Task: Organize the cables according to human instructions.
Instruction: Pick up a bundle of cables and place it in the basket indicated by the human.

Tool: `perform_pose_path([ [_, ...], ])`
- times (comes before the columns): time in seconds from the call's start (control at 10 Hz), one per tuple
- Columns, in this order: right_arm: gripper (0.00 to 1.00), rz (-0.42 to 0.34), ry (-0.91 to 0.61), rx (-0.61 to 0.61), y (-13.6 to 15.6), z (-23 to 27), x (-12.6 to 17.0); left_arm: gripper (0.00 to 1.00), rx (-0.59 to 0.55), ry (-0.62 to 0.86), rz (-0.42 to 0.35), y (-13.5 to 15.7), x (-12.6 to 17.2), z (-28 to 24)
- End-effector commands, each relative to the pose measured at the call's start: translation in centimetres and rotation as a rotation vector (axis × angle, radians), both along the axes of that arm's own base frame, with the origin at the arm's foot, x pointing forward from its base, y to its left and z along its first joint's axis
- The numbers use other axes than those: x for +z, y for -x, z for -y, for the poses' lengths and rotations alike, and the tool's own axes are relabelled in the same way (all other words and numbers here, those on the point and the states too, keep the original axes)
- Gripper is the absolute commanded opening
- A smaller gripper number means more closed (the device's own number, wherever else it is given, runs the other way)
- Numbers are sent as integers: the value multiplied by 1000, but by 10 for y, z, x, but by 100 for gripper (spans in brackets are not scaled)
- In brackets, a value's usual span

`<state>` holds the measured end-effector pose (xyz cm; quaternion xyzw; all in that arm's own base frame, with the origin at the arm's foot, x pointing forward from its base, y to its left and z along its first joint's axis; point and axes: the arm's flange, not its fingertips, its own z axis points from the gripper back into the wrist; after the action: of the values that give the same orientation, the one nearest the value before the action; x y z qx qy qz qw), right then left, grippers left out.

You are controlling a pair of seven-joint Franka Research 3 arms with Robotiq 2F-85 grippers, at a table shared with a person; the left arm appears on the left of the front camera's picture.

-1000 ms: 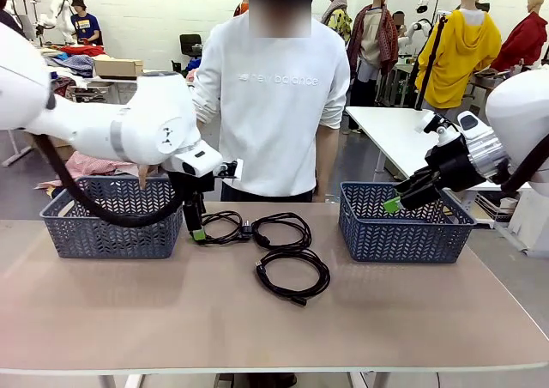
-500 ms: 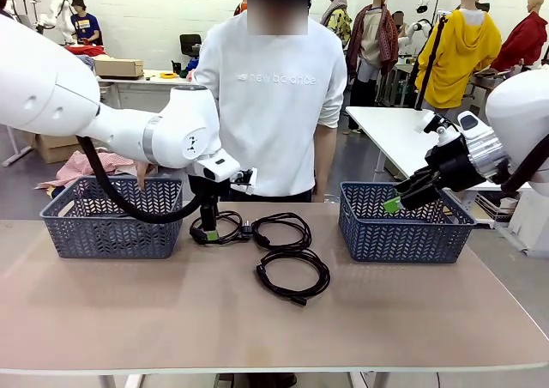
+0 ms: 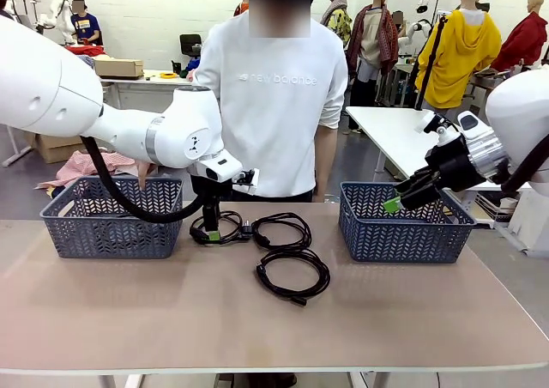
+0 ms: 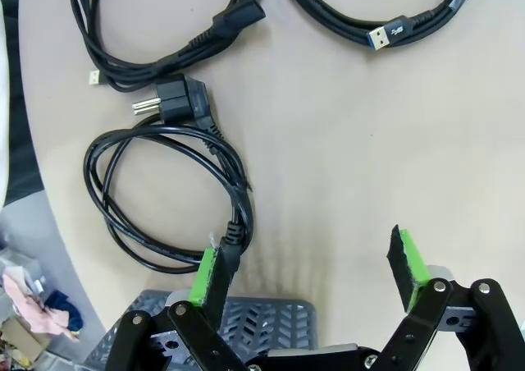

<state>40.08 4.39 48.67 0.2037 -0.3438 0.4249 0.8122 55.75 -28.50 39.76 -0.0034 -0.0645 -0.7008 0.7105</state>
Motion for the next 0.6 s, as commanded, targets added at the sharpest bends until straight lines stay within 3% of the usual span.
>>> perform_pose_path([
  [0.0,100,23,-19,19,-4,1,-1,100,1,-3,7,1,0,-4],
  [0.2,100,23,-19,19,-4,1,-1,100,0,1,0,0,0,0],
  [0.5,100,23,-19,19,-4,1,-1,100,7,-5,11,-27,-21,-2],
])
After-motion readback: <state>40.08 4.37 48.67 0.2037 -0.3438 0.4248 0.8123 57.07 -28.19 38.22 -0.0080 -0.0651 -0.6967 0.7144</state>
